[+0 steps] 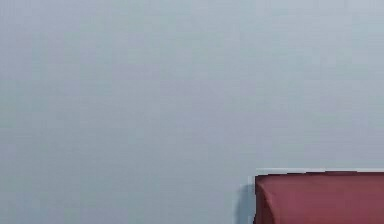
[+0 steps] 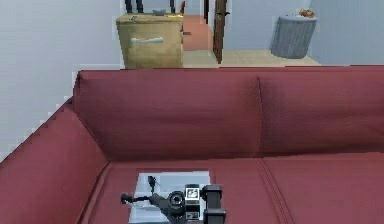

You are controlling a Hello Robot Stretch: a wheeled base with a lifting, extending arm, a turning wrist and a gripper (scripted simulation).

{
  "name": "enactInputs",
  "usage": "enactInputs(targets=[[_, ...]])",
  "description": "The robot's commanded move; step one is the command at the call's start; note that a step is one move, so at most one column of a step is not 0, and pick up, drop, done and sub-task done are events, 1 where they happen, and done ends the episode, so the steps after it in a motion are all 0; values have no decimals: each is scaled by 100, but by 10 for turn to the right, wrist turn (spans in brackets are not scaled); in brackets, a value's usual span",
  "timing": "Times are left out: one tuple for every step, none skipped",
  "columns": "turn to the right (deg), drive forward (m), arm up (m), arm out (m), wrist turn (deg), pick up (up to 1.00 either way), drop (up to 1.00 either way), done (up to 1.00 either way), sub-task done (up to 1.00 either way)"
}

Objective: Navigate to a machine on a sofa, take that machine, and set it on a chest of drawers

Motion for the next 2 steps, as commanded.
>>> enactInputs(targets=[[0,0,0,0,300,0,0,0,0],[0,0,-30,0,0,0,0,0,0]])
